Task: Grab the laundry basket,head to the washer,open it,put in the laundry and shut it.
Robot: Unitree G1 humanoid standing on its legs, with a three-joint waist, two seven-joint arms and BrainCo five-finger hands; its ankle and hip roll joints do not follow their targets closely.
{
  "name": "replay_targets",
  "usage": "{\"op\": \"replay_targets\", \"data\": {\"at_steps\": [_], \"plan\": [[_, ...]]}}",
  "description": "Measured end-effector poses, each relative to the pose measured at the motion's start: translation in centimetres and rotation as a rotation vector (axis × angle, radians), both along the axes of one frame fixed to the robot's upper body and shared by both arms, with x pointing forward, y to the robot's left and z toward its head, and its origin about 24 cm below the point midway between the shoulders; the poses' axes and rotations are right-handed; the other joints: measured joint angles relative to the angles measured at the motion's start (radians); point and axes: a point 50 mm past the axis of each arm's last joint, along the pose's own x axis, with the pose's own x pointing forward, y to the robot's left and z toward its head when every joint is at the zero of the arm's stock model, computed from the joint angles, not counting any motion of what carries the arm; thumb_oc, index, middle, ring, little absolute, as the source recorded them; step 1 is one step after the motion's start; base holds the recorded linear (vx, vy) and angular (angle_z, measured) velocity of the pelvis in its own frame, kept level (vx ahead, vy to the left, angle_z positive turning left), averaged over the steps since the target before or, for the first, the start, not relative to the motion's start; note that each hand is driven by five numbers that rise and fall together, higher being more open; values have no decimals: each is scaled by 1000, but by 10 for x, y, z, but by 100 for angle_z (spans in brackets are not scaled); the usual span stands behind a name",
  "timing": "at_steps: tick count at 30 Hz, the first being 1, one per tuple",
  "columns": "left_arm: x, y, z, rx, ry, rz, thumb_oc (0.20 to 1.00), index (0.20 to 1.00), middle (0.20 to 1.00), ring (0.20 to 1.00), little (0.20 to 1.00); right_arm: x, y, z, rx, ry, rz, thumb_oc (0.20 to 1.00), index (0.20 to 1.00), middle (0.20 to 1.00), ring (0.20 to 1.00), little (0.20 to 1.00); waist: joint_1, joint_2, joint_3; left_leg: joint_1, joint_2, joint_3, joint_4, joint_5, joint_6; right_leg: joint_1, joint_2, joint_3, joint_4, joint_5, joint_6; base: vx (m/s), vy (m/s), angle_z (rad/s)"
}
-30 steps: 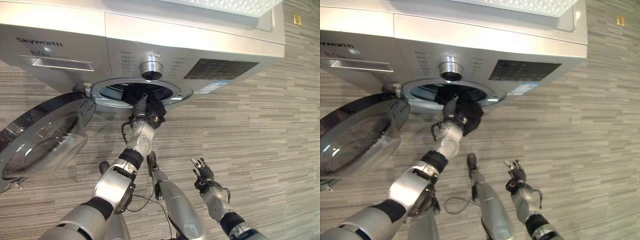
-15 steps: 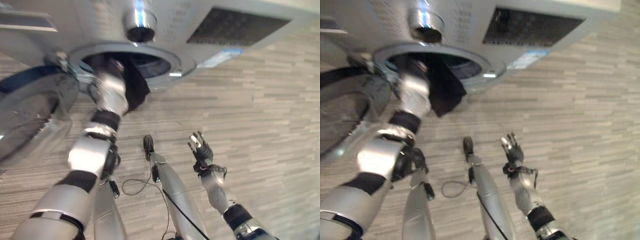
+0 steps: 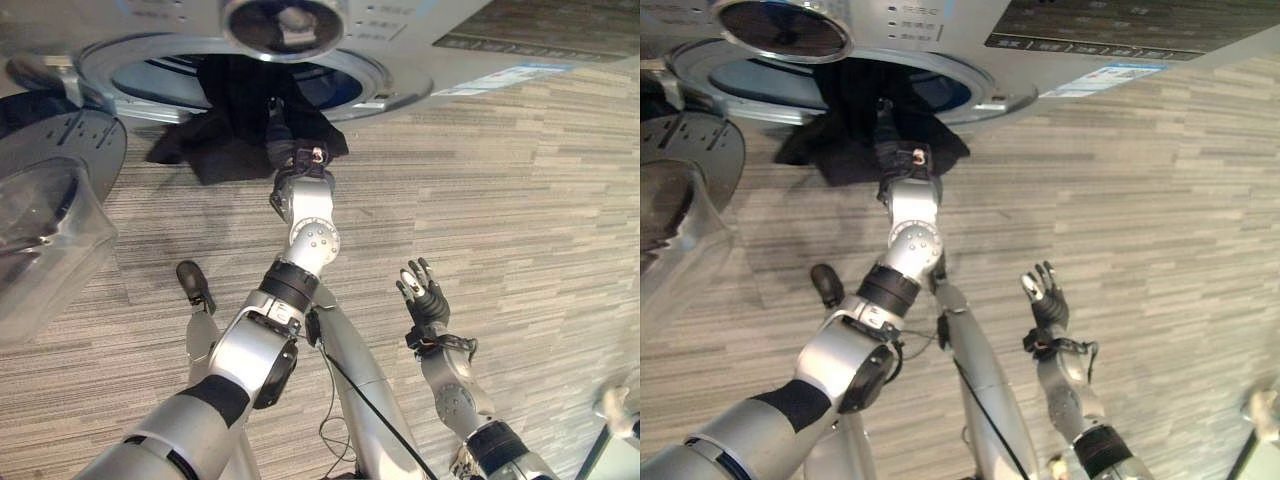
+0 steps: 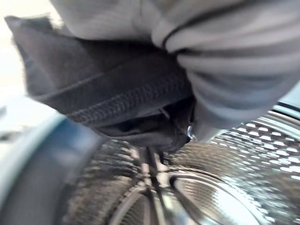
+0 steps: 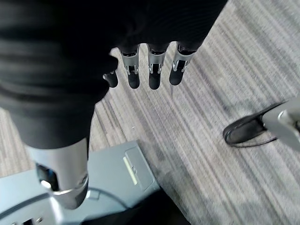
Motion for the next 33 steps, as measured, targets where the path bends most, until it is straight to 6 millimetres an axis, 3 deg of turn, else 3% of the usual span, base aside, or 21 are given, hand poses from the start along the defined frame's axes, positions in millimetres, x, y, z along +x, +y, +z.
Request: {"op": "replay_targets", "data": {"at_steps": [10,16,17,18,19,20,22,24,27,28,29,30,32,33], "plan": [[-1,-6,19,-23,-43,-26,200,200,200,200,200,2,-6,5,1,-20,-19,1000,1000,1000,1000,1000,3,0,0,-14,-8,-3,-7,-1,1,-13,-7,0,-2,-4,5,0,0,2],[0,0,34,-15,-77,-8,200,200,200,200,200,2,-5,10,5,-42,-13,1000,1000,1000,1000,1000,-6,-1,-1,-19,-7,-4,-9,-1,1,-13,-7,-3,-9,-4,5,13,-5,0],[10,16,49,2,-58,45,200,200,200,200,200,4,-3,16,-6,-61,5,1000,1000,1000,1000,1000,-16,-4,-3,-21,-5,-4,-8,-1,1,-13,-5,-3,-14,-3,5,71,-20,-4],[18,37,77,29,-48,111,200,200,200,200,200,7,-1,26,-24,-97,25,1000,1000,1000,1000,1000,-21,-4,-3,-25,-1,-1,-5,0,-1,-14,-2,-3,-19,2,6,55,-9,-6],[19,44,87,34,-46,129,200,200,200,200,200,8,-1,30,-30,-111,32,1000,1000,1000,1000,1000,-28,-5,-2,-26,0,0,-4,0,-1,-15,-2,-2,-22,4,5,-1,1,-19],[-1,113,168,75,-233,371,200,200,200,200,200,17,-11,55,-75,-218,10,1000,1000,1000,1000,1000,-74,-4,-4,-42,4,6,6,0,-1,-26,4,8,-41,28,-3,23,-2,-20],[-2,112,160,113,-270,389,200,200,200,200,200,18,-25,58,-90,-222,-48,1000,1000,1000,1000,1000,-66,-3,-4,-44,9,4,6,0,-1,-28,10,8,-46,32,-3,32,-6,-12],[-14,84,173,62,-347,273,200,200,200,200,200,12,-43,55,-161,-195,-70,1000,1000,1000,1000,1000,-49,-2,-3,-57,16,-1,-3,5,-8,-36,14,-12,-48,33,-4,34,-46,6],[-18,72,159,117,-352,282,200,200,200,200,200,0,-44,44,-191,-157,-43,1000,1000,1000,1000,1000,-39,0,-1,-46,15,-14,-31,14,-15,-31,11,-28,-49,32,-4,12,15,6],[-18,75,159,143,-339,315,385,385,385,385,385,0,-39,42,-193,-148,-13,1000,1000,1000,1000,1000,-34,1,0,-37,13,-14,-29,15,-15,-22,8,-31,-49,32,-4,11,48,5],[-15,73,155,170,-324,319,385,385,385,385,385,0,-37,43,-191,-154,0,1000,1000,1000,1000,1000,-33,2,2,-26,11,-14,-28,15,-15,-13,4,-31,-49,32,-4,12,72,2],[3,88,140,389,-239,408,1000,1000,1000,1000,1000,2,-34,45,-195,-163,17,1000,1000,1000,1000,1000,-27,9,13,7,8,-18,-25,15,-15,22,0,-29,-49,32,-4,-1,36,-1],[14,105,129,483,-147,425,1000,1000,1000,1000,1000,2,-33,45,-202,-163,25,1000,1000,1000,1000,1000,-17,12,15,46,4,-18,-24,15,-15,59,-3,-29,-50,32,-4,1,18,-4],[18,104,119,559,-128,415,1000,1000,1000,1000,1000,2,-33,44,-212,-163,33,1000,1000,1000,1000,1000,-19,12,15,63,4,-18,-27,15,-16,72,-3,-29,-50,32,-4,0,0,-4]]}}
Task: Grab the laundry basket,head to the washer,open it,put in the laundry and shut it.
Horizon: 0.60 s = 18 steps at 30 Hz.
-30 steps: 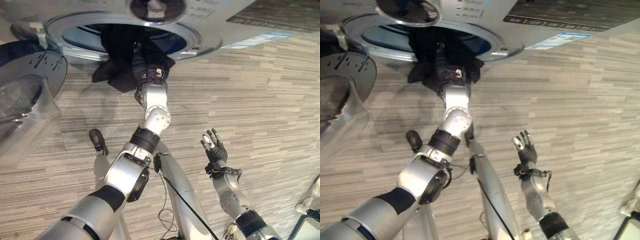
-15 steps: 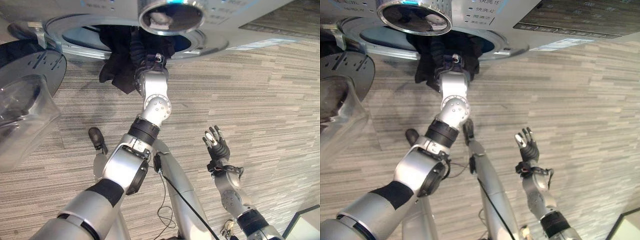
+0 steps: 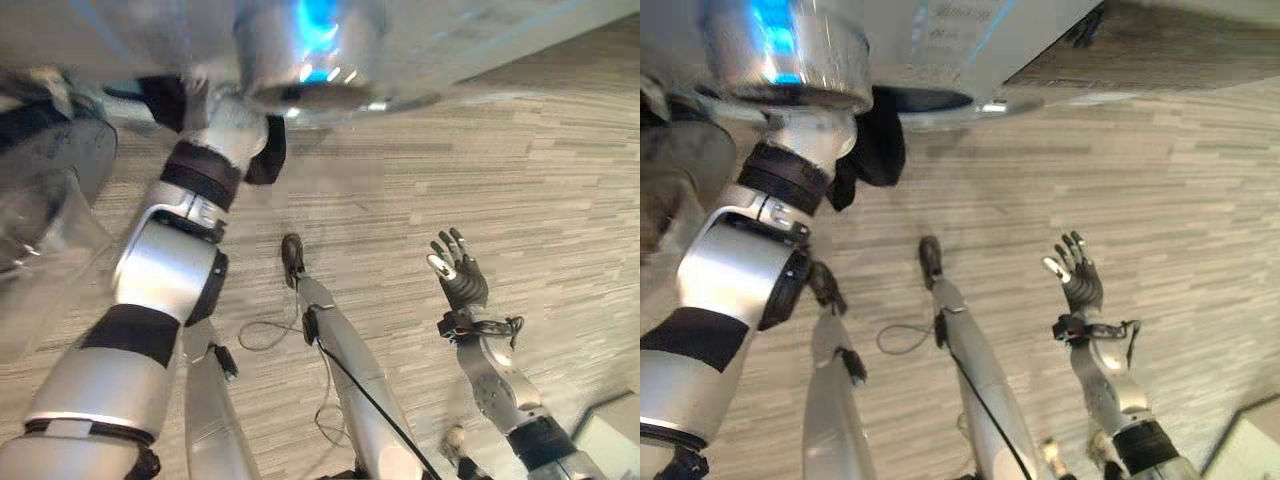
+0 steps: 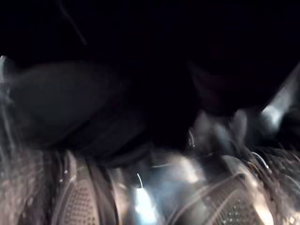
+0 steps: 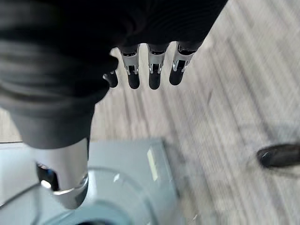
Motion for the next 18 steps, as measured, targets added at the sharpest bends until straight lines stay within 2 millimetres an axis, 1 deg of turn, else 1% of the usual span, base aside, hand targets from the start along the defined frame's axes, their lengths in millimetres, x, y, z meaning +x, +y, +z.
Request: {"op": "replay_targets", "data": {"at_steps": [3,6,7,8,9,10,11,12,14,15,16,17,18], "plan": [[0,-6,1,14,-6,-37,1000,1000,1000,1000,1000,-1,-3,-1,-14,9,-4,1000,1000,1000,1000,1000,5,0,0,-2,4,-1,-6,1,-1,0,4,-5,-2,0,0,0,0,0],[0,-6,1,28,3,-38,1000,1000,1000,1000,1000,0,-3,0,-14,4,-4,1000,1000,1000,1000,1000,4,0,0,-2,4,-1,-10,1,-1,-1,3,-6,-2,0,0,-2,20,0],[2,-4,-1,109,19,-26,1000,1000,1000,1000,1000,0,-6,-2,-15,13,-15,1000,1000,1000,1000,1000,8,0,0,-2,2,0,-13,1,-1,-1,2,-6,-2,-1,1,-14,74,1],[9,-6,-10,456,89,59,1000,1000,1000,1000,1000,-2,-15,-2,-13,14,-48,1000,1000,1000,1000,1000,11,5,-1,-2,1,0,-13,1,-1,-1,2,-6,-2,-2,2,-17,58,2],[11,-2,-12,584,116,95,1000,1000,1000,1000,1000,-2,-23,-3,-12,16,-79,1000,1000,1000,1000,1000,20,7,-1,-3,0,0,-13,1,-1,-1,2,-6,-2,-2,3,-21,49,5],[12,-9,-15,728,132,106,1000,1000,1000,1000,1000,-3,-32,-5,-23,27,-105,1000,1000,1000,1000,1000,34,10,-1,-4,-4,4,-16,1,-1,-1,1,-7,-2,-7,3,-14,27,17],[14,-25,-21,1030,155,166,1000,1000,1000,1000,1000,-3,-41,-9,-31,47,-129,1000,1000,1000,1000,1000,50,19,-1,-16,-10,0,-16,5,5,-2,-2,-14,-2,-20,3,-16,30,23],[14,-36,-26,1236,146,191,1000,1000,1000,1000,1000,-3,-44,-15,-36,69,-140,1000,1000,1000,1000,1000,62,23,-1,-20,-12,-6,-18,10,9,-3,-5,-20,1,-25,3,-3,3,24],[13,-51,-30,1373,120,187,1000,1000,1000,1000,1000,-3,-45,-19,-41,91,-129,1000,1000,1000,1000,1000,78,27,-4,-22,-26,-7,-20,14,15,-19,-22,-20,37,-40,4,-4,23,19],[12,-57,-31,1402,106,185,1000,1000,1000,1000,1000,-3,-44,-19,-41,92,-123,1000,1000,1000,1000,1000,78,33,-6,-23,-29,-5,-22,14,17,-26,-30,-19,48,-47,9,-3,32,18],[11,-61,-33,1486,98,224,1000,1000,1000,1000,1000,-3,-44,-20,-42,94,-119,1000,1000,1000,1000,1000,78,44,-13,-29,-33,-4,-26,14,24,-34,-36,-19,55,-47,9,4,61,14],[8,-72,-35,1698,45,318,1000,1000,1000,1000,1000,-3,-45,-22,-46,107,-113,1000,1000,1000,1000,1000,81,57,-19,-33,-39,-2,-34,21,33,-39,-42,-20,56,-46,9,4,41,10],[6,-76,-36,1788,8,365,1000,1000,1000,1000,1000,-3,-43,-24,-48,114,-102,1000,1000,1000,1000,1000,83,58,-20,-32,-42,0,-32,23,33,-39,-47,-19,58,-46,9,4,41,6]]}}
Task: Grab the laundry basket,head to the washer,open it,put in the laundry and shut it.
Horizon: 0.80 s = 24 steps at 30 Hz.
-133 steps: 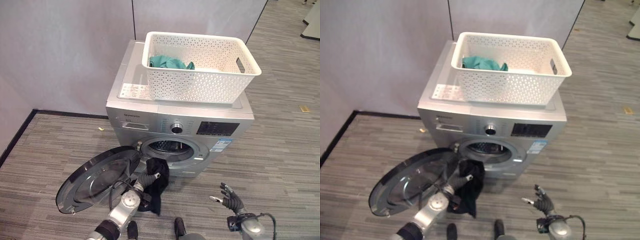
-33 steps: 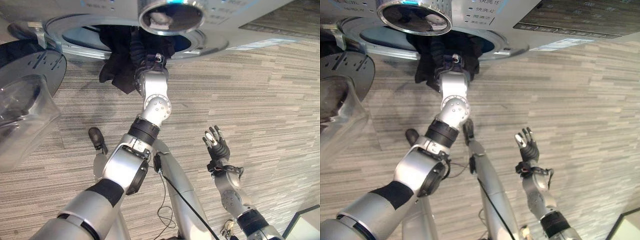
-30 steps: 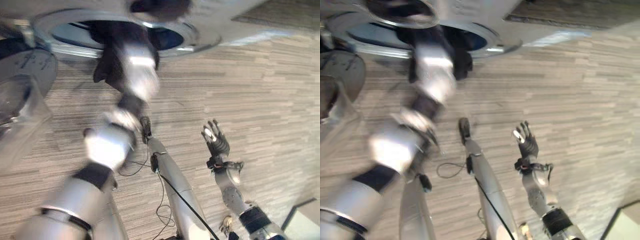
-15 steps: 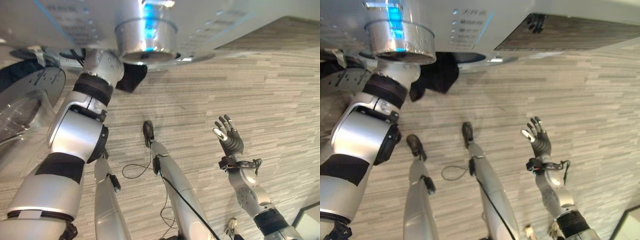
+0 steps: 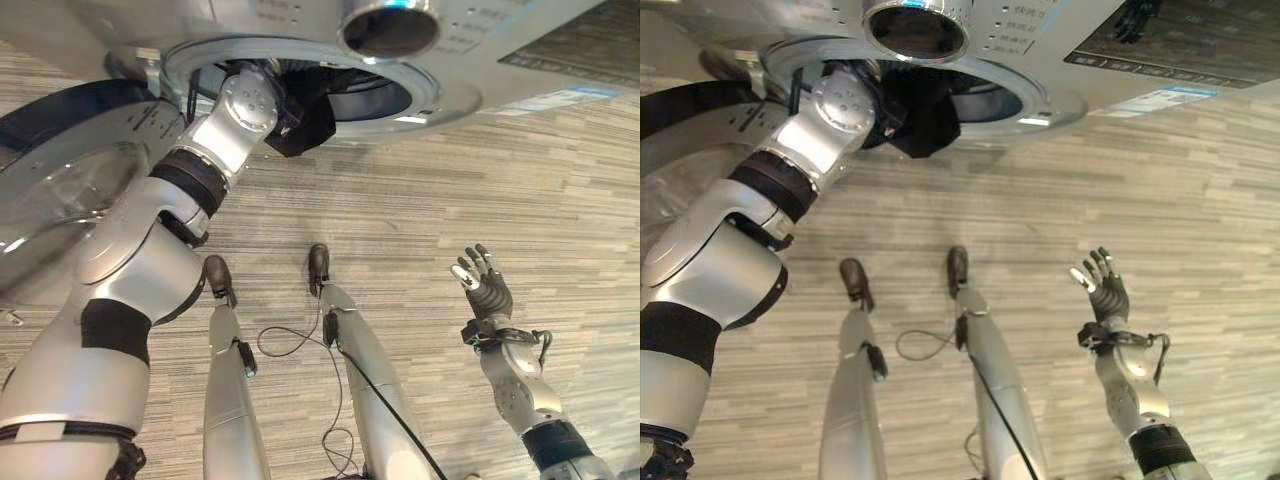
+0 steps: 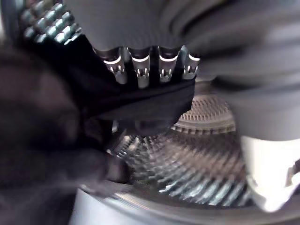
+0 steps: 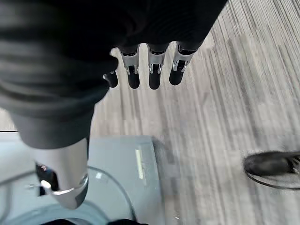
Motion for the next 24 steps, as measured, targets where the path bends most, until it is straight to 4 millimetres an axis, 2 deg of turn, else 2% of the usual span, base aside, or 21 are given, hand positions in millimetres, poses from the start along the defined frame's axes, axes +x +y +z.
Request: {"op": "replay_targets", "data": {"at_steps": [3,4,5,6,7,8,9,10,11,12,13,14,16,18,21,24], "plan": [[-5,-12,-4,239,-104,28,1000,1000,1000,1000,1000,1,3,1,0,-8,28,1000,1000,1000,1000,1000,0,0,0,0,-6,-3,1,4,2,2,-6,-3,0,0,0,20,69,4],[-5,-10,-6,267,-117,39,1000,1000,1000,1000,1000,2,3,2,0,-10,28,1000,1000,1000,1000,1000,9,0,0,0,-7,-3,1,4,2,5,-7,-4,1,0,1,33,95,2],[-9,2,-17,222,-141,36,1000,1000,1000,1000,1000,5,7,-1,18,-11,26,1000,1000,1000,1000,1000,14,4,0,9,-8,-3,7,4,2,15,-11,-9,7,-1,2,16,59,0],[-14,11,-32,16,-140,16,1000,1000,1000,1000,1000,6,8,-4,27,-1,10,1000,1000,1000,1000,1000,7,2,2,38,-5,-2,4,4,1,41,-12,-10,5,-1,2,8,77,1],[-12,20,-54,-42,-110,50,1000,1000,1000,1000,1000,7,11,-9,20,19,18,1000,1000,1000,1000,1000,10,2,2,64,-4,-3,0,4,1,66,-10,-11,4,-1,2,9,74,4],[-16,39,-101,-136,29,66,1000,1000,1000,1000,1000,6,18,-13,17,31,32,1000,1000,1000,1000,1000,26,10,4,121,2,-4,-11,2,1,132,-9,-31,-10,-4,3,9,91,4],[-29,58,-136,-307,108,77,1000,1000,1000,1000,1000,4,21,-17,36,38,22,1000,1000,1000,1000,1000,27,14,5,178,2,-3,-39,3,1,186,-8,-36,-28,-5,2,8,36,2],[-40,65,-170,-391,191,97,1000,1000,1000,1000,1000,-4,20,-25,46,62,4,1000,1000,1000,1000,1000,34,16,3,229,3,-1,-54,5,1,230,-3,-32,-37,-6,1,7,33,29],[-52,58,-221,-336,362,98,1000,1000,1000,1000,1000,-18,11,-39,23,123,-15,1000,1000,1000,1000,1000,64,49,-15,259,-6,-5,-57,-5,14,283,-4,-35,-43,-44,19,7,15,48],[-59,58,-235,-317,400,95,1000,1000,1000,1000,1000,-23,10,-44,20,144,-22,1000,1000,1000,1000,1000,71,57,-30,259,-13,-11,-68,-7,20,284,-12,-37,-42,-61,17,7,16,58],[-62,59,-241,-319,417,98,1000,1000,1000,1000,1000,-24,9,-48,18,160,-24,1000,1000,1000,1000,1000,81,56,-31,260,-15,-4,-71,-7,19,280,-14,-37,-33,-75,21,0,0,34],[-61,58,-239,-313,420,90,1000,1000,1000,1000,1000,-24,8,-48,17,167,-26,1000,1000,1000,1000,1000,92,55,-32,241,-21,2,-70,-2,25,255,-22,-34,-14,-78,24,0,0,16],[-56,59,-227,-309,387,85,1000,1000,1000,1000,1000,-23,9,-48,18,166,-24,1000,1000,1000,1000,1000,90,53,-33,213,-27,7,-71,5,28,222,-27,-26,-5,-73,28,4,31,-1],[-49,63,-210,-335,335,92,1000,1000,1000,1000,1000,-22,11,-51,26,177,-25,1000,1000,1000,1000,1000,76,49,-32,200,-25,19,-81,26,38,209,-24,-21,-19,-41,29,1,36,-14],[-51,57,-220,-352,362,89,1000,1000,1000,1000,1000,-24,14,-55,36,192,-27,1000,1000,1000,1000,1000,50,44,-31,245,-21,19,-96,35,38,265,-16,-29,-61,-30,31,0,5,-5],[-54,49,-228,-353,390,71,1000,1000,1000,1000,1000,-21,15,-53,18,186,-22,1000,1000,1000,1000,1000,54,42,-30,268,-17,18,-110,35,39,291,-14,-35,-78,-24,29,11,69,-3]]}}
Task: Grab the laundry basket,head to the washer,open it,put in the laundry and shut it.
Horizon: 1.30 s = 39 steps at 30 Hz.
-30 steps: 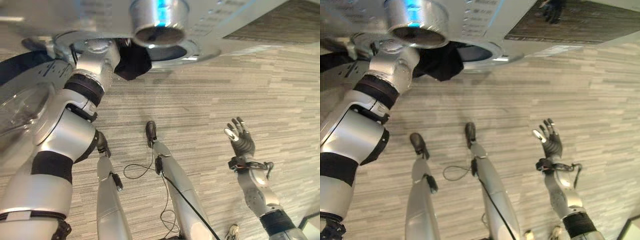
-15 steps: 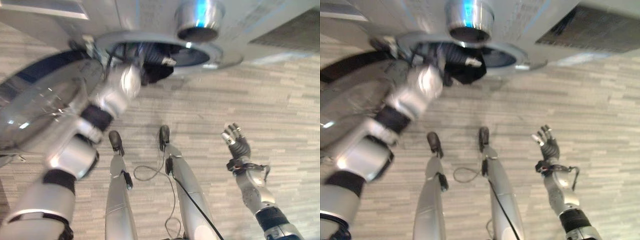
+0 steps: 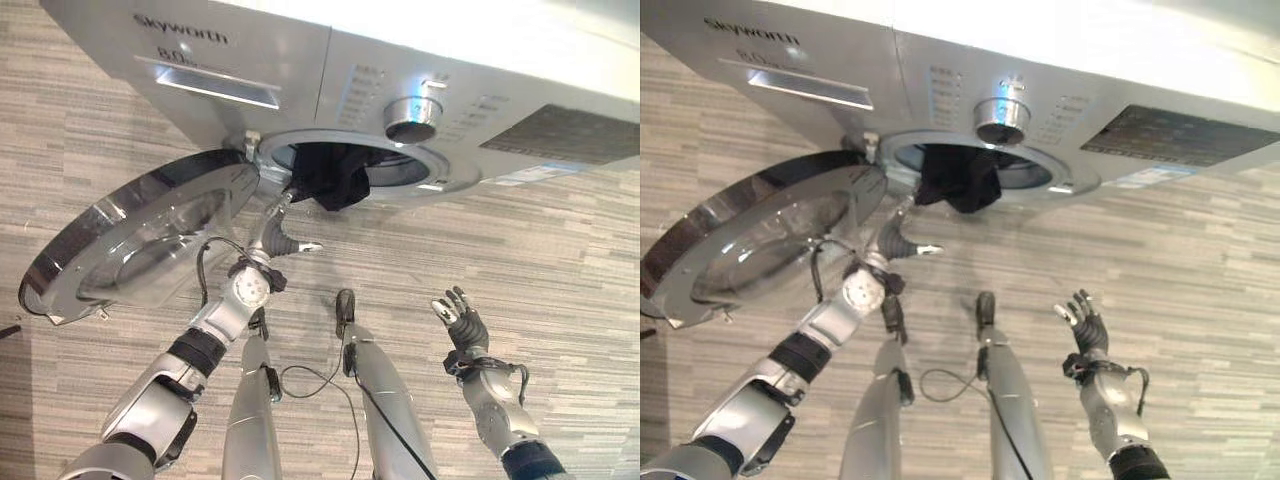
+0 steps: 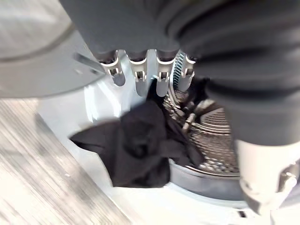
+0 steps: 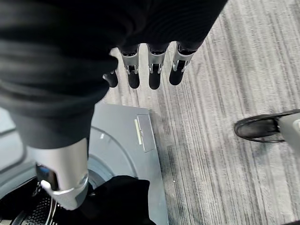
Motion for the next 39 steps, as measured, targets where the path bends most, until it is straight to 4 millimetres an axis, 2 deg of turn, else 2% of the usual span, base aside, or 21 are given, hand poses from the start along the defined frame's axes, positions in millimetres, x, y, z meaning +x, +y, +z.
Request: {"op": "replay_targets", "data": {"at_steps": [3,4,5,7,8,9,10,12,13,14,15,16,17,19,20,22,25,30,31,36,39], "plan": [[-11,10,-25,-18,83,28,1000,1000,1000,1000,1000,0,3,-5,5,25,-15,1000,1000,1000,1000,1000,6,-6,4,67,4,4,-12,2,-2,67,10,0,-21,4,-2,-50,99,-6],[-20,18,-40,-24,134,44,1000,1000,1000,1000,1000,-1,4,-12,4,56,-22,1000,1000,1000,1000,1000,14,-6,5,113,7,4,-20,2,-2,120,9,-5,-39,3,-2,66,119,2],[-23,19,-45,-21,151,40,1000,1000,1000,1000,1000,-2,4,-16,5,78,-24,1000,1000,1000,1000,1000,16,-6,4,133,9,5,-24,2,-2,142,15,-5,-46,3,-1,106,144,3],[-41,30,-74,-33,266,51,1000,1000,1000,1000,1000,-8,-3,-32,-35,172,-37,1000,1000,1000,1000,1000,46,9,6,222,11,3,-48,-1,0,243,15,-21,-82,2,0,163,146,13],[-56,38,-98,-27,356,66,1000,1000,1000,1000,1000,-17,-8,-49,-62,269,-49,1000,1000,1000,1000,1000,63,21,6,295,10,1,-49,-16,-2,339,17,-37,-113,-2,5,143,107,20],[-58,39,-101,-27,369,70,1000,1000,1000,1000,1000,-19,-9,-51,-66,284,-49,1000,1000,1000,1000,1000,61,21,6,304,13,2,-49,-20,-2,349,18,-38,-117,-3,7,128,87,28],[-83,53,-136,-33,496,135,1000,1000,1000,1000,1000,-35,-12,-71,-78,396,-56,1000,1000,1000,1000,1000,76,31,-5,399,10,-7,-48,-54,-6,459,16,-51,-145,-26,24,57,36,21],[-113,65,-167,3,628,185,1000,1000,1000,1000,1000,-56,-16,-84,-93,469,-56,1000,1000,1000,1000,1000,93,55,-69,412,0,-23,-45,-72,-7,486,4,-58,-149,-44,26,99,49,29],[-140,76,-193,42,748,240,1000,1000,1000,1000,1000,-65,-20,-92,-108,525,-60,1000,1000,1000,1000,1000,109,78,-96,431,-8,-27,-48,-70,0,523,-1,-67,-173,-33,31,176,70,22],[-156,84,-207,60,816,281,1000,1000,1000,1000,1000,-68,-20,-95,-120,549,-50,1000,1000,1000,1000,1000,112,85,-100,454,-11,-27,-49,-70,0,561,-3,-71,-198,-19,32,200,84,12],[-182,92,-228,59,942,368,1000,1000,1000,1000,1000,-75,-21,-102,-129,604,-45,1000,1000,1000,1000,1000,111,89,-107,511,-16,-26,-49,-82,4,647,-2,-76,-259,3,38,156,62,3],[-197,96,-236,60,998,402,1000,1000,1000,1000,1000,-82,-21,-107,-136,635,-44,1000,1000,1000,1000,1000,110,84,-118,535,-19,-25,-50,-90,6,684,-1,-76,-287,7,41,119,42,0],[-224,102,-246,68,1079,442,1000,1000,1000,1000,1000,-98,-21,-116,-142,697,-42,1000,1000,1000,1000,1000,116,77,-169,553,-23,-24,-50,-105,4,714,-3,-78,-326,8,48,134,32,2],[-246,106,-254,56,1149,491,1000,1000,1000,1000,1000,-108,-20,-123,-148,752,-36,1000,1000,1000,1000,1000,122,64,-200,571,-26,-25,-50,-108,3,752,1,-79,-362,26,46,79,7,1],[-262,112,-259,20,1207,566,1000,1000,1000,1000,1000,-118,-17,-129,-152,801,-16,1000,1000,1000,1000,1000,125,47,-226,589,-28,-23,-50,-111,2,792,4,-81,-410,48,45,76,3,0],[-279,114,-264,-31,1264,635,1000,1000,1000,1000,1000,-128,-12,-134,-136,843,-12,1000,1000,1000,1000,1000,135,35,-256,606,-27,-23,-51,-114,1,810,7,-82,-415,52,42,73,-1,-1],[-285,114,-265,-98,1288,676,1000,1000,1000,1000,1000,-145,-8,-140,-132,894,17,1000,1000,1000,1000,1000,143,29,-291,621,-21,-26,-51,-118,-3,828,13,-84,-417,49,39,75,-3,2],[-311,117,-269,-137,1376,751,1000,1000,1000,1000,1000,-167,-5,-147,-118,968,31,1000,1000,1000,1000,1000,146,38,-350,620,-17,-30,-56,-130,-8,835,18,-87,-423,37,37,52,14,1],[-317,117,-270,-139,1395,757,1000,1000,1000,1000,1000,-170,-5,-147,-119,973,32,1000,1000,1000,1000,1000,151,41,-353,620,-17,-30,-56,-130,-8,836,17,-89,-423,37,35,54,35,2],[-321,117,-270,-137,1403,760,1000,1000,1000,1000,1000,-175,-4,-148,-127,986,66,1000,1000,1000,1000,1000,163,47,-357,620,-22,-49,-55,-129,-8,841,14,-109,-423,34,35,56,41,11],[-319,117,-270,-138,1399,759,1000,1000,1000,1000,1000,-170,-2,-148,-142,978,88,1000,1000,1000,1000,1000,175,37,-361,621,-25,-51,-55,-126,-4,840,11,-113,-423,36,40,47,71,5]]}}
